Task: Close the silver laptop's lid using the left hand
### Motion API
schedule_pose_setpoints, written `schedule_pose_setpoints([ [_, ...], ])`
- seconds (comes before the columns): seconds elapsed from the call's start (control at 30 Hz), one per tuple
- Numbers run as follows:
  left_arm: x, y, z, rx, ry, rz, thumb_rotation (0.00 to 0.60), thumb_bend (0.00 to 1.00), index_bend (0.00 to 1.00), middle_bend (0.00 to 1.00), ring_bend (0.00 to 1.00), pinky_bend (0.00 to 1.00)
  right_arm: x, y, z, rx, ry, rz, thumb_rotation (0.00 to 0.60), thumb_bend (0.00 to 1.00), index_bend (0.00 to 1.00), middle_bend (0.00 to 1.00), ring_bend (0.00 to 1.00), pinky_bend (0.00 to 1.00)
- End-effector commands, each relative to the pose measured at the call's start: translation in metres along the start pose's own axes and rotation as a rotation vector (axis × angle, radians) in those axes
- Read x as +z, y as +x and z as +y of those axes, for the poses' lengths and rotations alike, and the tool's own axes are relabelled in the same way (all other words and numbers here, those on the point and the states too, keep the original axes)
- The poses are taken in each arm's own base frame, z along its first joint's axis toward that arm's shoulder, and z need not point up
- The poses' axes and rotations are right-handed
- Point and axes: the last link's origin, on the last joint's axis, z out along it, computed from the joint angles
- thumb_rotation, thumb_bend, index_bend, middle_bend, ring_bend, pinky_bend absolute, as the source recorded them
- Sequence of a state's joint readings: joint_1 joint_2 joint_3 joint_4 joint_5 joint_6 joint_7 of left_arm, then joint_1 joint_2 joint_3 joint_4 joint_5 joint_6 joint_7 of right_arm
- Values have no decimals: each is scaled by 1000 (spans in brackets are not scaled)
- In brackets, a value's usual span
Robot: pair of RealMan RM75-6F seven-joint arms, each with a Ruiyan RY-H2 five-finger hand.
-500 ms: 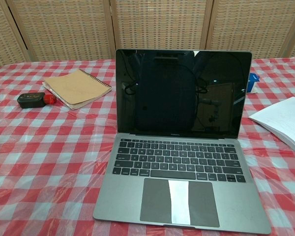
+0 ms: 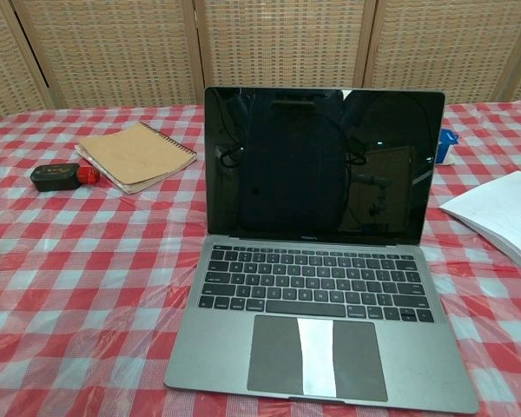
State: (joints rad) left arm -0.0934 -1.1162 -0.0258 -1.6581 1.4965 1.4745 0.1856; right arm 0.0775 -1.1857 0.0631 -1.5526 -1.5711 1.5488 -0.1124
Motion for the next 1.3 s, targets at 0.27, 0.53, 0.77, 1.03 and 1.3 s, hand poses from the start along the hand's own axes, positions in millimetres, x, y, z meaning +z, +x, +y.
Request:
schedule_pose_setpoints([
  [0.27, 2, -2, 1, 4, 3, -12, 600, 0, 0, 0, 0, 0, 0, -2, -1, -3, -2, -5, 600, 671, 0, 0, 0, 0],
  [0.53, 3, -1, 6, -12, -14, -19, 600, 36, 0, 0, 0, 0, 0, -3, 0, -13, -2, -10, 600, 672, 0, 0, 0, 0],
  [0.77, 27, 4, 26, -36, -100, -46, 600, 382, 0, 0, 0, 0, 5, -7, 2, -31, -26, -5, 600, 672, 0, 0, 0, 0],
  [1.03, 87, 31, 72, -116, -245, -51, 600, 798, 0, 0, 0, 0, 13, -18, 9, -61, -63, -27, 600, 672, 0, 0, 0, 0],
  [1.3, 140, 63, 129, -185, -419, -132, 600, 1000, 0, 0, 0, 0, 20, -23, 18, -72, -107, -41, 600, 670, 0, 0, 0, 0],
])
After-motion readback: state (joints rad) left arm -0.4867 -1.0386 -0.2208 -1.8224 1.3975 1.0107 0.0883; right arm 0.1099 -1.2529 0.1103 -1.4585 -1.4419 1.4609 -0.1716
